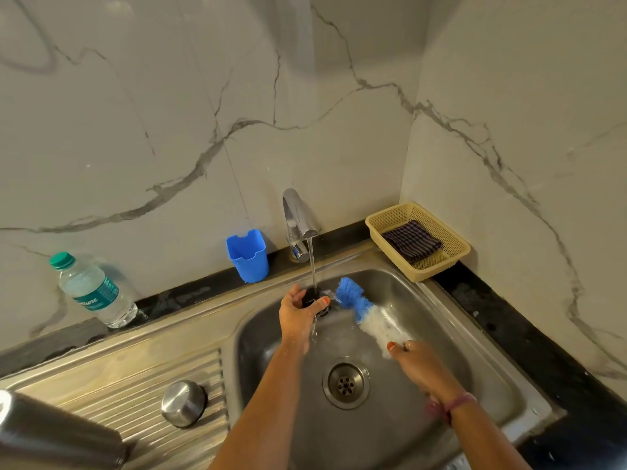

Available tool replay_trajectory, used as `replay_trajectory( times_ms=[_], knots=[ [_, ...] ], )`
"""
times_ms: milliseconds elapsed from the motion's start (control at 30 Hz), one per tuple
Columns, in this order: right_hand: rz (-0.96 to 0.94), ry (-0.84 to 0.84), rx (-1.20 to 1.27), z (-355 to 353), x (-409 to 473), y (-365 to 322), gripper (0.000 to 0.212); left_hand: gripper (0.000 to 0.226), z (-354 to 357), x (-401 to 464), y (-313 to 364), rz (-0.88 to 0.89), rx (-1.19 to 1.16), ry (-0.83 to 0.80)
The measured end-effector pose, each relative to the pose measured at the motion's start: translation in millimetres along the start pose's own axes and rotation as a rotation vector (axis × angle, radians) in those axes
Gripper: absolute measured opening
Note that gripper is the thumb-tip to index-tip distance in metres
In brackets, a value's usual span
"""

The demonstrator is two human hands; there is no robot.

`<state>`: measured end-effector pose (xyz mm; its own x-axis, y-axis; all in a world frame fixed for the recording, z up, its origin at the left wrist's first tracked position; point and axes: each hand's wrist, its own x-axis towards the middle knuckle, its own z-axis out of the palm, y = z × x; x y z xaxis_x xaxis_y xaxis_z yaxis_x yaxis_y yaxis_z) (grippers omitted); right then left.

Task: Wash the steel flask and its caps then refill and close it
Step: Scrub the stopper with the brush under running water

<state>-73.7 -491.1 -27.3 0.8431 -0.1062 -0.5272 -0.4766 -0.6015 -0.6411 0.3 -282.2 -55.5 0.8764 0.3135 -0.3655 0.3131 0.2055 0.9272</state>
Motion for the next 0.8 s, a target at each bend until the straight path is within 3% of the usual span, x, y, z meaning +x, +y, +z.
replay_trajectory(
  times_ms=[133, 300, 533, 633, 700, 800],
  knots=[
    [-0.005, -0.021, 0.06, 5.1, -7.3, -6.9, 0.029, 0.042, -4.5, 4.3, 4.2, -0.196, -0.31, -0.084],
    [0.003, -0.037, 0.088, 7.6, -10.4, -7.2, 0.03, 0.023, -11.4, 4.5, 10.1, -0.318, -0.427, -0.079],
    [0.057, -0.05, 0.149, 8.4, -10.1, -2.8, 0.028, 0.038, -12.9, 6.4, 15.4, -0.462, -0.542, -0.018],
    [0.045, -0.046, 0.149, 8.0, -11.8, -2.4, 0.027, 0.035, -12.1, 6.9, 15.3, -0.426, -0.44, -0.003],
    [0.048, -0.04, 0.136, 8.1, -11.7, 0.6, 0.027, 0.034, -13.2, 11.9, 11.0, -0.359, -0.252, -0.02],
    [0.071, -0.035, 0.158, 8.3, -8.3, 6.2, 0.031, 0.054, -19.3, 20.4, 14.1, -0.225, 0.098, -0.085]
  ],
)
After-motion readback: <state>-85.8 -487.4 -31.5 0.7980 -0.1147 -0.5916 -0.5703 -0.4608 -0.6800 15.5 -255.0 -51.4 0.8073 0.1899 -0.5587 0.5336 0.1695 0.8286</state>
